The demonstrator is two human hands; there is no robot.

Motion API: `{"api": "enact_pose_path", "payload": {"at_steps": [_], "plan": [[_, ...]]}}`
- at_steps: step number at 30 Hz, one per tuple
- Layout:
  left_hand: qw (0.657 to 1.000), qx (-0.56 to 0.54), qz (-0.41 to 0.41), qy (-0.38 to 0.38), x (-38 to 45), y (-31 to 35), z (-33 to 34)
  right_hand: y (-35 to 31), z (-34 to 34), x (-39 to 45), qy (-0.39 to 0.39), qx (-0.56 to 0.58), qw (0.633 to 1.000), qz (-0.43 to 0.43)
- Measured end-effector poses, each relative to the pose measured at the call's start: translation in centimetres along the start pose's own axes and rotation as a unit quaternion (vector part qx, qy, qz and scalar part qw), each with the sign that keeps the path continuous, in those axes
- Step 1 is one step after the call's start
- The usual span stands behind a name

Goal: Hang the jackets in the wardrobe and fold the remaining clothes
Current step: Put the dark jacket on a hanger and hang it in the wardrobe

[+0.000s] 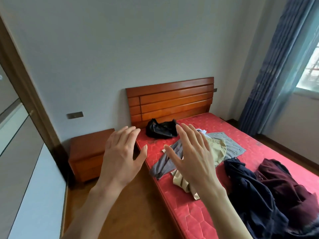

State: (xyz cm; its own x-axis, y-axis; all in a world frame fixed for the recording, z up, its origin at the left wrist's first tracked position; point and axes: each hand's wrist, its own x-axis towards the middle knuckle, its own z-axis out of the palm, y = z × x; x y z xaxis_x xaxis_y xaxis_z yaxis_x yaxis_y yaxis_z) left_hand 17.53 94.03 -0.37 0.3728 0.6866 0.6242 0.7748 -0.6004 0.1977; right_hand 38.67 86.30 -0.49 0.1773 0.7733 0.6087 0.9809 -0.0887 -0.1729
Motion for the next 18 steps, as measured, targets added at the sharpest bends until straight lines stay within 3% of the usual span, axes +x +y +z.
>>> {"api": "enact_pose_path", "payload": {"at_steps": [9,18], "plan": [[0.997,-0.045,0.06,-0.019,10.5,3.3,8.6,8.3,2.6,6.1,0.016,-0.019,0.998,0.065],[0.986,-0.114,0.121,-0.028,16.0,8.4,15.5,16.8,2.3,6.9,0.023,-0.083,0.984,0.153]]}}
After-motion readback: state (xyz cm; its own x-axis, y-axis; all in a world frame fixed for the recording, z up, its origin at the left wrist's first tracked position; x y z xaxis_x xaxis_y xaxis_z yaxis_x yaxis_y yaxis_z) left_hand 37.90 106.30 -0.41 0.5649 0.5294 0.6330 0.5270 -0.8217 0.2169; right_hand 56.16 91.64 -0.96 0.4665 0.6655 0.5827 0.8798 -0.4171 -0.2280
